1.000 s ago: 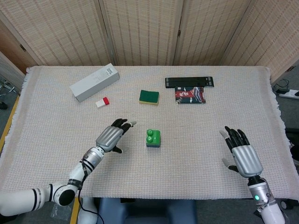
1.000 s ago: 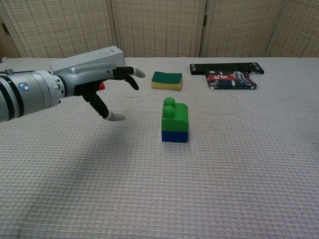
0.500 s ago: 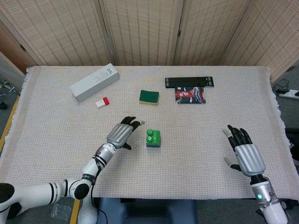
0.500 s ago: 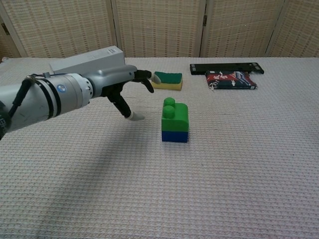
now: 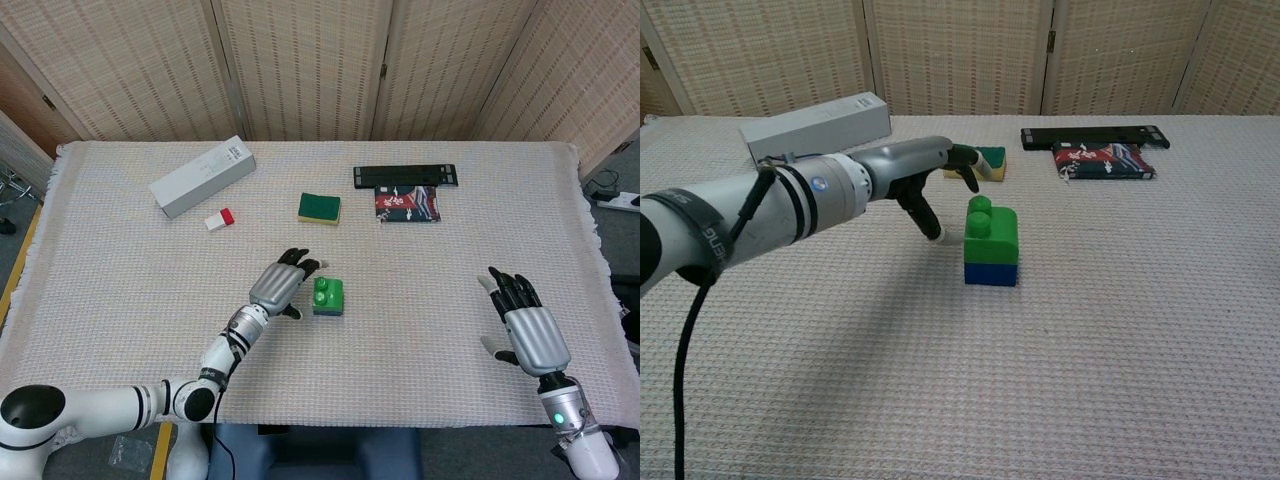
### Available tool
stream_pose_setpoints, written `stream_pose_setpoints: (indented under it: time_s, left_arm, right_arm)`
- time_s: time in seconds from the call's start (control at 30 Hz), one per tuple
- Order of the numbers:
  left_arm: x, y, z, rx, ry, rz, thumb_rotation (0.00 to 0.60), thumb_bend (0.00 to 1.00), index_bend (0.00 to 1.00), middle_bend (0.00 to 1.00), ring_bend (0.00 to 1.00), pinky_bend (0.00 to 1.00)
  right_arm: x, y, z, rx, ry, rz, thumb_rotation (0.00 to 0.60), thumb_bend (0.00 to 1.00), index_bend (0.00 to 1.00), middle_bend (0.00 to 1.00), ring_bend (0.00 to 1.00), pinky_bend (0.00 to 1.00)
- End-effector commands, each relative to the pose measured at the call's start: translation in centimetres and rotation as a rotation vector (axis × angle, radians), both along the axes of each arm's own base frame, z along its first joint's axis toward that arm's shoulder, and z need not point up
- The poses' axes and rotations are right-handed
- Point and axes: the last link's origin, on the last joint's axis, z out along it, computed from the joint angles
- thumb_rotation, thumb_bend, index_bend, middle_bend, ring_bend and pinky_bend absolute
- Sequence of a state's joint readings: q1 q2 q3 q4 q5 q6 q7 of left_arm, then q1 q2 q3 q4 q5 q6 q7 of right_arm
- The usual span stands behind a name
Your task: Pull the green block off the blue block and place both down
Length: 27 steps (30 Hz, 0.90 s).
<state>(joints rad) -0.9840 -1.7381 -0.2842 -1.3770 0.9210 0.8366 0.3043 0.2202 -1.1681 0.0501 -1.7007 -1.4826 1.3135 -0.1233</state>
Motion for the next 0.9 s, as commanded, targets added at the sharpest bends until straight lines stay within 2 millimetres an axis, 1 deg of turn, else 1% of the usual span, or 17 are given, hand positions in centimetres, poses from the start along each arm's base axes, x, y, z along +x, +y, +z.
stream_pose_setpoints:
  time_s: [0.03,0.3,0.47,0.73,0.83,0.9]
  left_arm:
    - [0.3,0.2,-0.6,-0.008,0.001,-0.001,0.6,0.31,0.2,0.26,0.04,0.0]
    - [0.4,0.6,-1.3,-0.025,0.004,0.015,0.6,0.31,0.21,0.27,0.05,0.0]
    - [0.2,0.8,-1.4,-0.021,-0.006,0.032,0.6,0.31,0.24,0.33,0.07,0.0]
    - [0.3,0.4,-2.0,-0.051,-0.015,0.035,0.6,0.31,0.23,0.34,0.07,0.0]
    - [0.2,0.5,-2.2,-0.044,-0.02,0.041,0.6,0.31,0.25,0.35,0.08,0.0]
    - [0.1,0.5,-2.2,-0.036,-0.023,0.042,0.6,0.31,0.27,0.38,0.09,0.0]
  right_arm:
    - [-0.1,-0.1,0.1,-0.001,0.0,-0.003,0.6,0.32,0.0,0.0,0.0,0.0]
    - [-0.3,-0.5,0.0,0.004,0.0,-0.012,0.6,0.32,0.0,0.0,0.0,0.0]
    - [-0.3,-0.5,0.1,0.003,-0.001,-0.014,0.6,0.32,0.0,0.0,0.0,0.0]
    - [-0.3,-0.4,0.6,-0.011,-0.015,-0.011,0.6,0.32,0.0,0.0,0.0,0.0]
    - [-0.4,-0.4,0.7,-0.011,-0.016,-0.013,0.6,0.32,0.0,0.0,0.0,0.0]
    - [-0.5,-0.4,0.9,-0.014,-0.017,-0.017,0.6,0.32,0.0,0.0,0.0,0.0]
